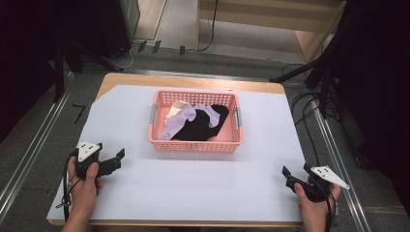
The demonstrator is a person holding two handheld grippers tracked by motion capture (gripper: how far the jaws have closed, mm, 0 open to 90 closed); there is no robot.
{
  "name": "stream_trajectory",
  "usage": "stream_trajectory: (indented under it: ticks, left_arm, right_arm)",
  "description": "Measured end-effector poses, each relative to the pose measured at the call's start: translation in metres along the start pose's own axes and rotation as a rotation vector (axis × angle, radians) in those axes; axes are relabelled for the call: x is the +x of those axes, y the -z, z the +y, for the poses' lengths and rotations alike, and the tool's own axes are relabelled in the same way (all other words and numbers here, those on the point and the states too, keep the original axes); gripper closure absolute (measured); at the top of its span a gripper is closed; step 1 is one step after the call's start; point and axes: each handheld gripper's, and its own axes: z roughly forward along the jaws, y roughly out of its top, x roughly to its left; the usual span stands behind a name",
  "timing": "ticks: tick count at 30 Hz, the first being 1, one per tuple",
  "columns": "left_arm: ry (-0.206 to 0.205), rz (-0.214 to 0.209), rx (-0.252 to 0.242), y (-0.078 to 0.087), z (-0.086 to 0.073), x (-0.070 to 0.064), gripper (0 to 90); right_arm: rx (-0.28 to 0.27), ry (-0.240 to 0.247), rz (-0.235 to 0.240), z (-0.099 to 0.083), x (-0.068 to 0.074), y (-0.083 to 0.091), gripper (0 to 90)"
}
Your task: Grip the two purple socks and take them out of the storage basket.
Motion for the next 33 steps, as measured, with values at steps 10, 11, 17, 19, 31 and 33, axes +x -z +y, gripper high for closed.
stream_trajectory:
  ticks: [10, 11, 17, 19, 31, 33]
  left_arm:
    - [0.024, 0.008, -0.033, 0.003, -0.001, 0.003, 15.5]
    - [0.024, 0.008, -0.033, 0.003, -0.001, 0.003, 15.5]
    - [0.021, 0.01, -0.05, 0.004, -0.002, 0.001, 15.6]
    - [0.021, 0.01, -0.052, 0.004, -0.002, 0.001, 15.7]
    - [0.004, 0.003, -0.041, 0.004, -0.002, 0.001, 16.0]
    - [0.003, 0.002, -0.041, 0.004, -0.002, 0.001, 16.0]
  right_arm:
    - [-0.022, -0.073, 0.017, 0.011, 0.002, -0.002, 13.4]
    - [-0.025, -0.079, 0.018, 0.013, 0.003, -0.001, 12.3]
    - [-0.036, -0.077, 0.017, 0.026, 0.014, -0.005, 8.7]
    - [-0.034, -0.067, 0.014, 0.027, 0.015, -0.007, 8.8]
    - [-0.026, -0.011, 0.021, 0.055, 0.043, -0.027, 9.6]
    - [-0.027, -0.006, 0.027, 0.061, 0.049, -0.031, 9.4]
